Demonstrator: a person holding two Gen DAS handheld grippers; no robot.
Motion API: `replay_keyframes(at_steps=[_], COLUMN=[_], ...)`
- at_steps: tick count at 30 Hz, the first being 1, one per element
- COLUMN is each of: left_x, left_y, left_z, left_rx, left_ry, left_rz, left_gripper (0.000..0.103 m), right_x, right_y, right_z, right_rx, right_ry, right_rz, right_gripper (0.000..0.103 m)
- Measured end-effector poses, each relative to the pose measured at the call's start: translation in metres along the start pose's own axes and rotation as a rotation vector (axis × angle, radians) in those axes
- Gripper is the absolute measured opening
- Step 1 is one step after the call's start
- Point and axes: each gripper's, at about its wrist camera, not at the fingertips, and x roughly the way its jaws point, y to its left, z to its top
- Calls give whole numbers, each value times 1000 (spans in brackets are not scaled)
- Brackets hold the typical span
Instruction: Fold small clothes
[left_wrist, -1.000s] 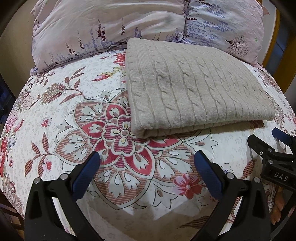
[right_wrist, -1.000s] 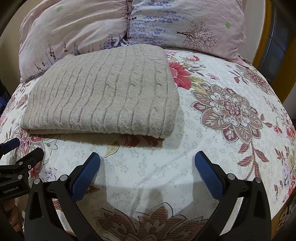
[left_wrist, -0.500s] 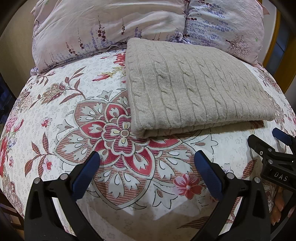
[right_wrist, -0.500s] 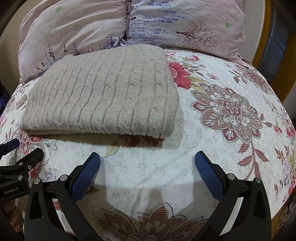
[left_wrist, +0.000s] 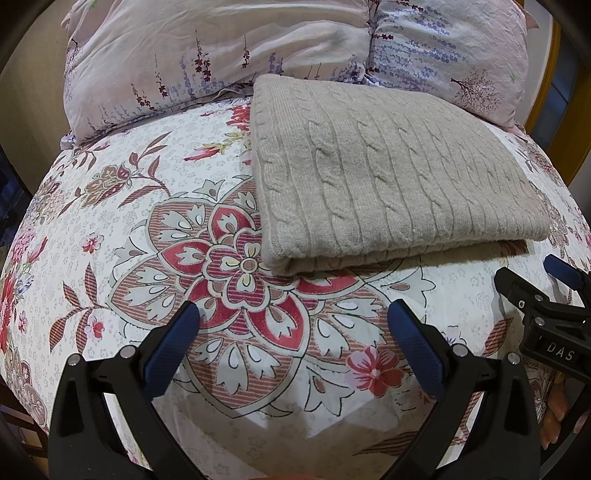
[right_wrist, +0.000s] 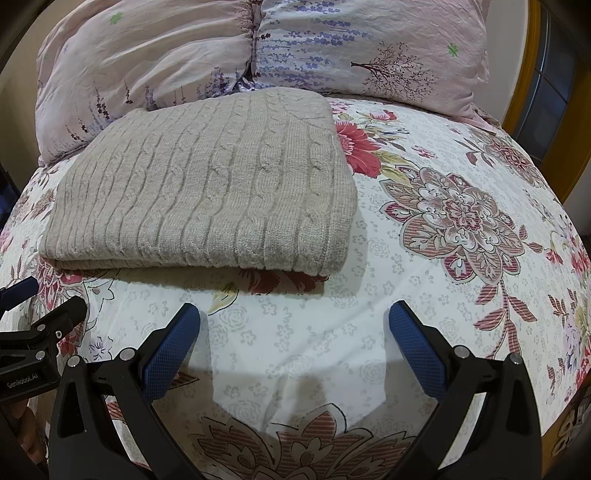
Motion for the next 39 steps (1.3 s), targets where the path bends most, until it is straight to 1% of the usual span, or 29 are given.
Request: replay_keyframes(at_steps=[39], left_x=[3], left_y=[2], left_z=[0], left_rx=[2], left_ry=[8], left_rz=[-3], left_gripper=[101], right_x=[1], right_y=[-1], right_z=[1], right_rx=[-5], right_ry=[1], right_rz=[4], right_gripper=[102])
